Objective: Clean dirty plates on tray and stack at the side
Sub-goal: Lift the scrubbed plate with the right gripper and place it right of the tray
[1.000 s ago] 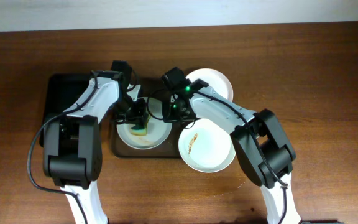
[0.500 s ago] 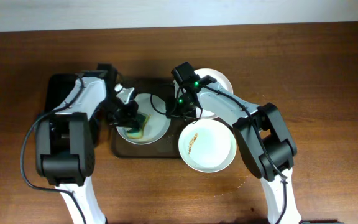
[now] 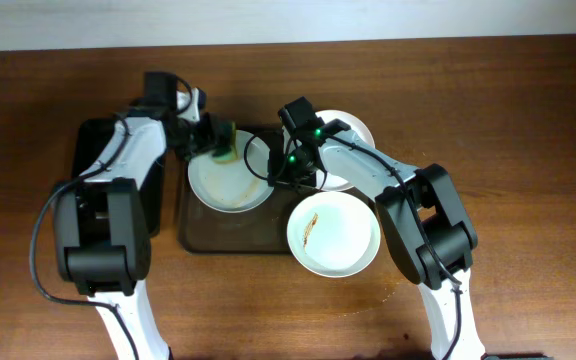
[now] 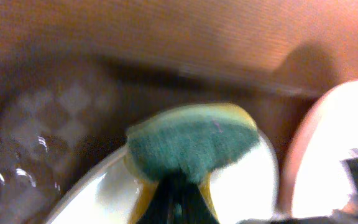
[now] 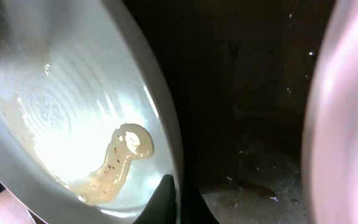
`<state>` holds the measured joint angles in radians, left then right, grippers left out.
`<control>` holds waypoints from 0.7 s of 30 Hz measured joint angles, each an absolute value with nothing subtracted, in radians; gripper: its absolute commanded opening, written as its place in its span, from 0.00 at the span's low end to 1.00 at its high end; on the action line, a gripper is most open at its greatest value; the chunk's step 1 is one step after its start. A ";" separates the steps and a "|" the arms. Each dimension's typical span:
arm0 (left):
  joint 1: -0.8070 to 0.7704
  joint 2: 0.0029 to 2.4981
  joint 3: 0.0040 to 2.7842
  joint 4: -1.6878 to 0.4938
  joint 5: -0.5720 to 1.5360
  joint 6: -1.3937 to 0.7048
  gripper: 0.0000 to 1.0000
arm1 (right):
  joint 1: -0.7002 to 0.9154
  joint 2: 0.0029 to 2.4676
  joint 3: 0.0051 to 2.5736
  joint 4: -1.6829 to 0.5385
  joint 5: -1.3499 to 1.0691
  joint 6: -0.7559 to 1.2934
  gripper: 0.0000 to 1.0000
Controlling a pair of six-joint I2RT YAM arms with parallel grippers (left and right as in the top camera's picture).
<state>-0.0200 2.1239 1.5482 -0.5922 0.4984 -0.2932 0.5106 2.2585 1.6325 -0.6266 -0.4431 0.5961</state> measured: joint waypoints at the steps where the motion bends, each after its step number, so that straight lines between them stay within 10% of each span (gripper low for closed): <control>1: -0.002 2.125 1.602 -0.648 0.529 -0.295 0.01 | 0.511 2.259 1.633 -0.631 -0.445 0.583 0.04; 7: 0.173 2.124 1.922 -1.094 0.547 -0.223 0.01 | 0.519 2.224 1.680 -0.814 -0.324 0.501 0.04; 21: 0.157 2.124 1.922 -1.135 0.323 -0.202 0.01 | 0.937 2.097 1.861 -1.077 1.041 0.444 0.04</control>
<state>0.1574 2.1242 1.9221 -1.1355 0.3229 -0.2020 0.9371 2.0972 1.8610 -1.0775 1.0409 0.4442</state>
